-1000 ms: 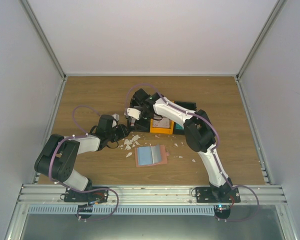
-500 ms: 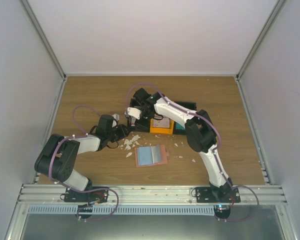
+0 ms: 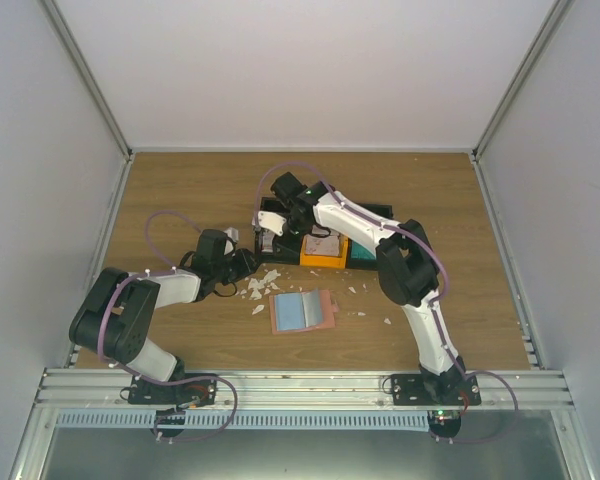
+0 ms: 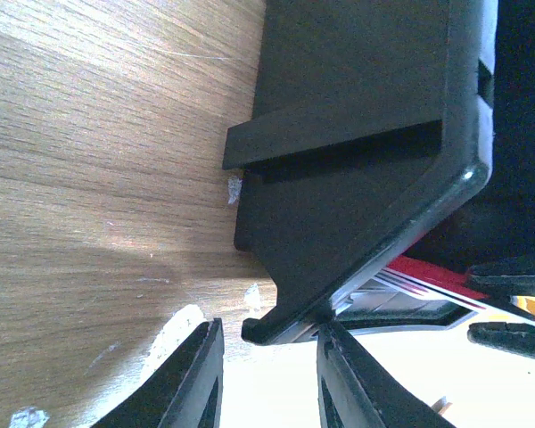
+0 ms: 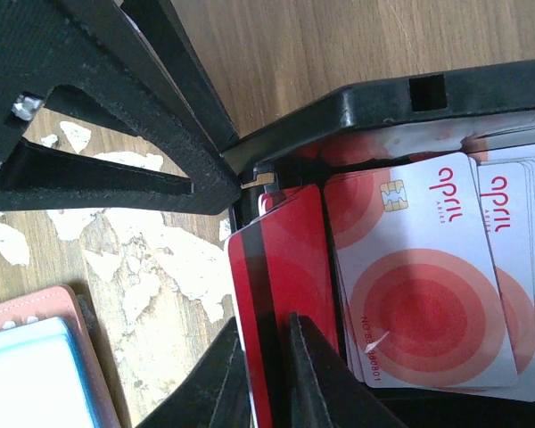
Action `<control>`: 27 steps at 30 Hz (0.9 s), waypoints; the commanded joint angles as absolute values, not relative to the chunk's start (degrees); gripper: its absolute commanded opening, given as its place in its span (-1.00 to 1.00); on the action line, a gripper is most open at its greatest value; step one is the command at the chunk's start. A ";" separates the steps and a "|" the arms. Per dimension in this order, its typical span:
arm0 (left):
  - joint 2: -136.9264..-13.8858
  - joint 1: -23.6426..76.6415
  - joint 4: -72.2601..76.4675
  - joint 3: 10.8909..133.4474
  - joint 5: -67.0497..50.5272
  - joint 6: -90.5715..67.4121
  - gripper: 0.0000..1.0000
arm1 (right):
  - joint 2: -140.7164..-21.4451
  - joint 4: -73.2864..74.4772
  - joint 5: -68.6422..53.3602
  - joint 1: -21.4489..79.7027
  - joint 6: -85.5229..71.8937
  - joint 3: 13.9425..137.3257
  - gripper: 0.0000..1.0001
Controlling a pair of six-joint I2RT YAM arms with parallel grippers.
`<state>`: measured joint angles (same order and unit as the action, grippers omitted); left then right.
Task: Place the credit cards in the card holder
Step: Pick up the credit card from the storage box.
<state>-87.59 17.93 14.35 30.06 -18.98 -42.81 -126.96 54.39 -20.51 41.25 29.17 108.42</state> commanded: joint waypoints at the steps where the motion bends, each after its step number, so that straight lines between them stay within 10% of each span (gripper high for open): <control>1: -88.68 17.31 15.73 30.15 -16.75 -41.92 -0.36 | -125.24 56.26 -22.14 40.78 29.78 107.49 -0.76; 27: -88.44 17.31 15.51 30.59 -17.10 -41.68 -0.36 | -122.63 55.20 -19.18 40.05 29.32 106.89 -0.99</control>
<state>-87.70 17.93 14.39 30.06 -19.05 -42.81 -124.57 53.30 -19.79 40.42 29.78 107.68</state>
